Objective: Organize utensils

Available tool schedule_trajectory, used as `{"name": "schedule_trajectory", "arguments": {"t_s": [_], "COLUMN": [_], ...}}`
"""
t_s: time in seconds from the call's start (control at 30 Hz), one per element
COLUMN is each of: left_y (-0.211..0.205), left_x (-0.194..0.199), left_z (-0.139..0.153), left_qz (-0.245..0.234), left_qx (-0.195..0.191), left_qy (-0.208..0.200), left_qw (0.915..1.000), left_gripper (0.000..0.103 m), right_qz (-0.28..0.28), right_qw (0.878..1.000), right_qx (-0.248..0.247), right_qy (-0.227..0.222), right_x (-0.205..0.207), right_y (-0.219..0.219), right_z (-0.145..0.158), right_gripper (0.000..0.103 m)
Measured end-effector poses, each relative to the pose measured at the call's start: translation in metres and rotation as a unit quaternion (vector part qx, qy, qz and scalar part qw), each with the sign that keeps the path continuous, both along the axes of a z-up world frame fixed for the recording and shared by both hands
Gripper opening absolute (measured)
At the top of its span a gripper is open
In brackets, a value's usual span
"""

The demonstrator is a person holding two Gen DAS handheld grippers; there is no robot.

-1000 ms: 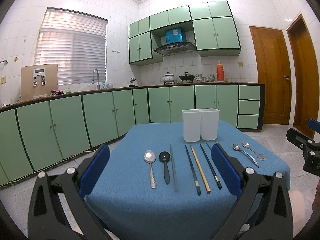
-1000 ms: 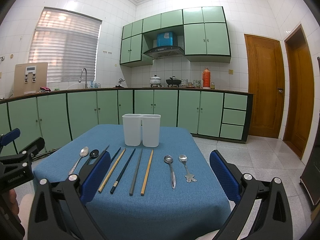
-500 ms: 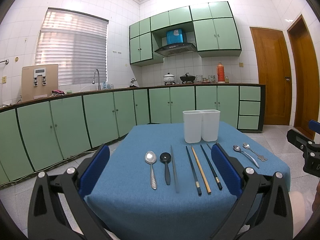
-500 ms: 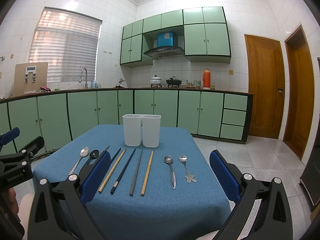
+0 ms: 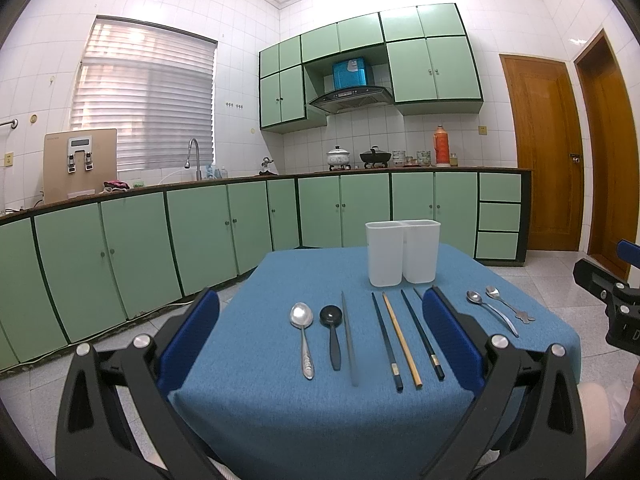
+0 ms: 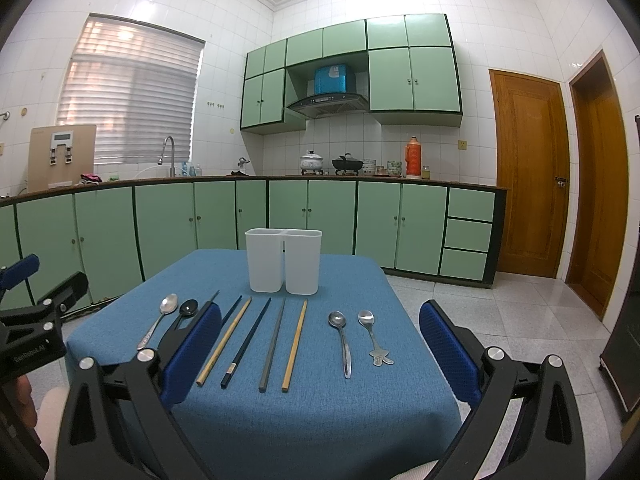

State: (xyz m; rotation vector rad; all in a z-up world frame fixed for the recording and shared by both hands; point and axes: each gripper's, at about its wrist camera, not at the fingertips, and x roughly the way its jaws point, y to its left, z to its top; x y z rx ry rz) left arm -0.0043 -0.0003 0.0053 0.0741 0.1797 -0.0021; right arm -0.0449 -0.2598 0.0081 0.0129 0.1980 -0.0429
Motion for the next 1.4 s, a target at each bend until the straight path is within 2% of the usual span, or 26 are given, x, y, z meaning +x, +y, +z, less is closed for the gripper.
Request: {"name": "schedule_trajectory", "arguments": {"t_s": [0.93, 1.03, 1.1, 1.2, 1.4], "left_y": [0.004, 0.009, 0.014, 0.023, 0.031], "left_x": [0.005, 0.017, 0.029, 0.055, 0.122], "left_z": [-0.001, -0.005, -0.007, -0.012, -0.015], "left_qz": [0.001, 0.006, 0.01, 0.013, 0.02], "left_qx": [-0.001, 0.0, 0.0, -0.002, 0.018], "left_qy": [0.008, 0.021, 0.034, 0.059, 0.119], "left_qw": [1.0, 0.9998, 0.9994, 0.9981, 0.9925], "left_gripper": [0.098, 0.098, 0.098, 0.098, 0.098], "right_qz": [-0.004, -0.011, -0.016, -0.024, -0.031], "right_qw": [1.0, 1.0, 1.0, 0.999, 0.998], "right_qx": [-0.002, -0.004, -0.006, -0.009, -0.01], "right_qy": [0.009, 0.015, 0.021, 0.029, 0.058], "right_x": [0.009, 0.014, 0.031, 0.049, 0.102], "right_y": [-0.002, -0.007, -0.008, -0.018, -0.045], "right_z": [-0.007, -0.005, -0.013, -0.014, -0.012], "right_gripper": [0.097, 0.097, 0.097, 0.097, 0.097]}}
